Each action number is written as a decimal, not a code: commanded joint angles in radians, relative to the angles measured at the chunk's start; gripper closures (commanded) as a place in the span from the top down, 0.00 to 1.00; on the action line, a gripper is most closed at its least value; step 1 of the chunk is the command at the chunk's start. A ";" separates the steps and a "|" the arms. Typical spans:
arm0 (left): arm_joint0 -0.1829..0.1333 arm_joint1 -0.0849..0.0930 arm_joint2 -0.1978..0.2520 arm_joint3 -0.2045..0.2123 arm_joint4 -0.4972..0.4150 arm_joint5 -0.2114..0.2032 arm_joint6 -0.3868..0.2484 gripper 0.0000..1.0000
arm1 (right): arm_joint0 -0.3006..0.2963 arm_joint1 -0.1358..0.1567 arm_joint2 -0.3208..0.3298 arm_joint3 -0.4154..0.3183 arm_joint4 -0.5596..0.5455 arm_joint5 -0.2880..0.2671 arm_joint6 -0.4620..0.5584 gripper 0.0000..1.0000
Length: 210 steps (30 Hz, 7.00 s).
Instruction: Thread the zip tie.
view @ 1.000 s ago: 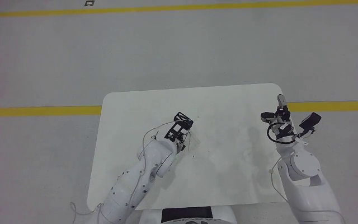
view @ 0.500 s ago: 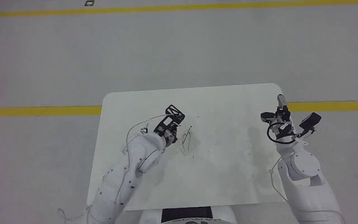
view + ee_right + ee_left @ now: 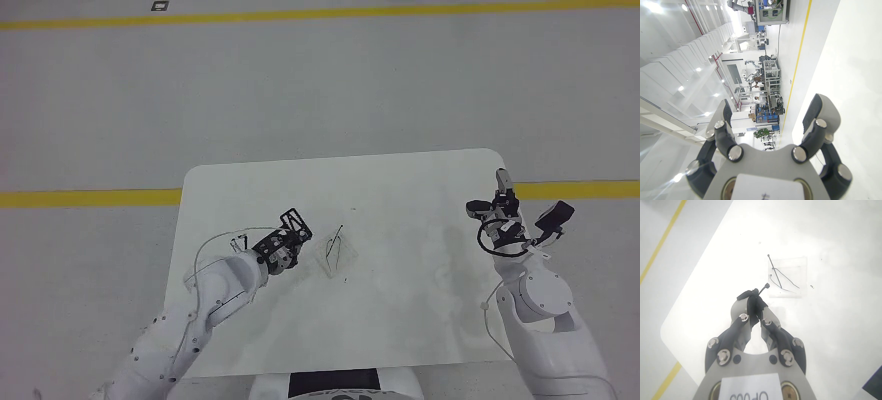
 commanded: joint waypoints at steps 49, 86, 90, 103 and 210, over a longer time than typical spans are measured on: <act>-0.222 0.466 0.381 -0.061 0.163 0.479 0.604 0.00 | 0.000 0.000 0.000 0.000 0.000 0.000 0.000 1.00; -0.348 0.499 0.455 -0.037 0.163 0.680 0.524 0.00 | 0.009 0.002 -0.015 -0.044 -0.057 0.017 0.073 1.00; -0.348 0.499 0.455 -0.037 0.163 0.680 0.524 0.00 | 0.029 0.004 -0.044 -0.091 -0.096 0.068 0.161 1.00; -0.348 0.499 0.455 -0.037 0.163 0.680 0.524 0.00 | 0.118 -0.007 -0.291 -0.130 -0.277 0.251 0.269 1.00; -0.387 0.436 0.488 0.020 0.163 0.598 0.493 0.00 | 0.486 -0.161 -0.729 0.151 -0.099 0.186 0.251 0.27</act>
